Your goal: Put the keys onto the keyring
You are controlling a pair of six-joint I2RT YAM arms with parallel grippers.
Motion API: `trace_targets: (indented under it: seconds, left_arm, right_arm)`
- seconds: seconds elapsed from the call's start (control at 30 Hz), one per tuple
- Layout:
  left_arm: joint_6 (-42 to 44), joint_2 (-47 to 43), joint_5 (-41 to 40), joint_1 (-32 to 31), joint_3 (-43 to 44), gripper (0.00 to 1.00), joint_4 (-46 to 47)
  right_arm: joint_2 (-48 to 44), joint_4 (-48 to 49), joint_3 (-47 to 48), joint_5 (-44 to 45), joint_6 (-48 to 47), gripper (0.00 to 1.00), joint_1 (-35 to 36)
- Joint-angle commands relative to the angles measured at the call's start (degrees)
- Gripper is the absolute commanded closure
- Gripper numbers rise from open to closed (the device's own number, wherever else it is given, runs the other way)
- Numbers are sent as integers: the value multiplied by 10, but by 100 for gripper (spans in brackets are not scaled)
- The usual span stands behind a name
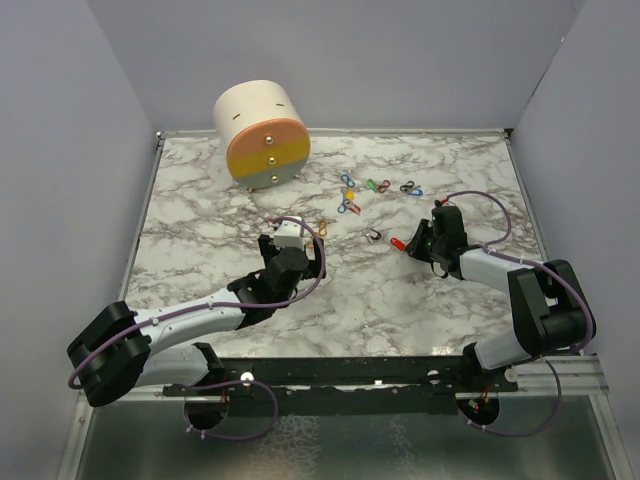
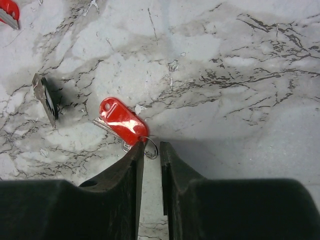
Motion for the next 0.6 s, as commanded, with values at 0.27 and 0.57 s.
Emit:
trace_targets:
  seconds: [0.27, 0.57]
  left_arm:
    - [-4, -6, 5, 3, -2, 1, 3]
    - [-5, 0, 7, 4, 0, 1, 4]
  right_arm:
    - [6, 18, -8, -3, 7, 90, -4]
    - [-30, 15, -17, 14, 0, 99, -4]
